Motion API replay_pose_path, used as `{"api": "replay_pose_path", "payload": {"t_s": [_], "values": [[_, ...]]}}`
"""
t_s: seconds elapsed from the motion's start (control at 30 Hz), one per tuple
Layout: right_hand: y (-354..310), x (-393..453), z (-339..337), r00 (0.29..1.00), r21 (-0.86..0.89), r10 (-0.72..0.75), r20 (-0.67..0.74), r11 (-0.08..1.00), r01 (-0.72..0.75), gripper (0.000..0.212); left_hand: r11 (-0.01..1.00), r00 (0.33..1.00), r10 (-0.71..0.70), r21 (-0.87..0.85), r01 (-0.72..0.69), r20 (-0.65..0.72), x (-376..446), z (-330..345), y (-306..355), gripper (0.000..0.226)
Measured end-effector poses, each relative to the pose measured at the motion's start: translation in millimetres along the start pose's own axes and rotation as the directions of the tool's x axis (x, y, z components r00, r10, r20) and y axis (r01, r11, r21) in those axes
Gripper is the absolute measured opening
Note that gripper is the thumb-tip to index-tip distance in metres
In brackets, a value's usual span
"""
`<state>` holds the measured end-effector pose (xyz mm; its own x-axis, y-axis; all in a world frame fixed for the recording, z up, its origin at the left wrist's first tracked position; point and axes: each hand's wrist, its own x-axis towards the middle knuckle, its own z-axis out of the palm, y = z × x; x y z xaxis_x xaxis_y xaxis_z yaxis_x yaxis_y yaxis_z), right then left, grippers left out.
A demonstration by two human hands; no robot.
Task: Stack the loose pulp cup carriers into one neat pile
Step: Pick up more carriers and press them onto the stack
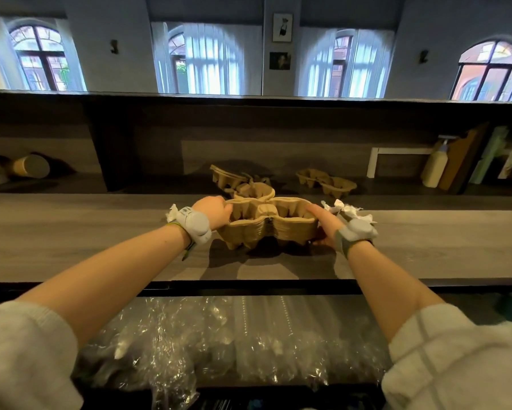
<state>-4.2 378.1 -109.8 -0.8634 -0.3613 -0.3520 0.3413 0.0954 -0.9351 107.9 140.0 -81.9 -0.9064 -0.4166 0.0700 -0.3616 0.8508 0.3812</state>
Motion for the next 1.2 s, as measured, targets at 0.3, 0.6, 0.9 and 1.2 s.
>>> {"api": "replay_pose_path", "payload": {"t_s": [0.3,0.6,0.9,1.2], "values": [[13,22,-11,0.983,0.071,-0.164,-0.087,0.983,0.17,0.078,0.997,0.988,0.001,-0.073,0.01,0.152,34,-6,7,0.068],[16,40,-12,0.951,-0.093,-0.27,-0.148,0.962,0.259,0.052,0.965,0.97,-0.165,-0.174,0.197,0.181,93,-4,16,0.048],[18,55,-18,0.95,-0.063,-0.276,-0.143,0.961,0.27,0.042,0.863,0.95,-0.288,-0.397,0.313,0.124,173,8,-30,0.094],[21,63,-15,0.956,-0.089,-0.272,-0.114,0.961,0.263,0.042,0.841,0.938,-0.343,-0.432,0.325,0.038,149,-12,2,0.056]]}}
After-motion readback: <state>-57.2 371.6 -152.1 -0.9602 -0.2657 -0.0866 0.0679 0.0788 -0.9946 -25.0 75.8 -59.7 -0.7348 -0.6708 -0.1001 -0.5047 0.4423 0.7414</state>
